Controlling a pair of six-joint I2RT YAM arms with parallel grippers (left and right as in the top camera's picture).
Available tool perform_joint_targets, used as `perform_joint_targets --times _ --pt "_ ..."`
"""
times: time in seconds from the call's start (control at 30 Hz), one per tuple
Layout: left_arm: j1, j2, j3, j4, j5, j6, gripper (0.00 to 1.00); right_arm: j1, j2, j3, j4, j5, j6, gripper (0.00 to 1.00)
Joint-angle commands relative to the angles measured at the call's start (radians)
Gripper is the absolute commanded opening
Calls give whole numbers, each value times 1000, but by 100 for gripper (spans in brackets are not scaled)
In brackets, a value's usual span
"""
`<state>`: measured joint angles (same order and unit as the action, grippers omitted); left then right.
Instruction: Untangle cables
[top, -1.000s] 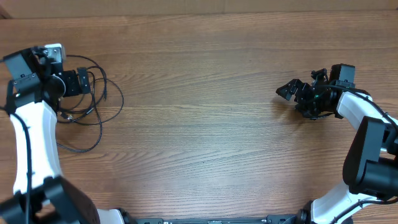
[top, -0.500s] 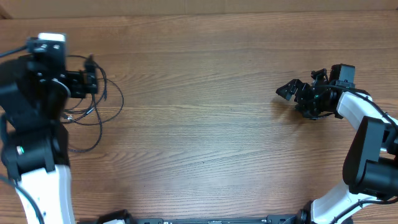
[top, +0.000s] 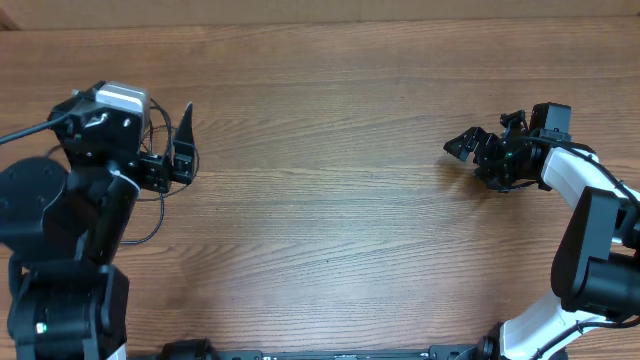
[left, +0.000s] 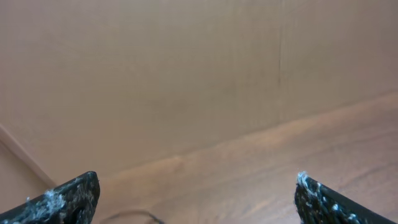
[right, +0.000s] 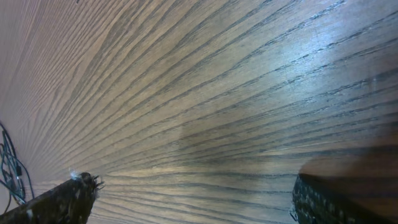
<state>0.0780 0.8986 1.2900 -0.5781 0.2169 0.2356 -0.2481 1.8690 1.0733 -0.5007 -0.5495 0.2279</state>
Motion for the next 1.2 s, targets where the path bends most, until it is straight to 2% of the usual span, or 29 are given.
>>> perform_joint_targets --times 0.0,0.3,0.53,0.67,0.9,1.17 --pt "-6 17 3 -51 5 -7 100 -1 7 -13 -1 37 -3 100" --pt "-6 77 -10 -293 5 -7 100 -1 7 -13 -1 37 -3 100" --pt "-6 53 -138 -333 5 -7 99 -1 7 -13 -1 37 -3 100" --pt "-6 -31 -289 -332 5 -7 99 -1 7 -13 -1 37 -3 100" --pt "-6 -279 -568 -337 5 -7 100 -1 7 -13 -1 37 -3 100" --pt "-6 -489 -614 -339 5 -7 99 -1 7 -13 -1 37 -3 100"
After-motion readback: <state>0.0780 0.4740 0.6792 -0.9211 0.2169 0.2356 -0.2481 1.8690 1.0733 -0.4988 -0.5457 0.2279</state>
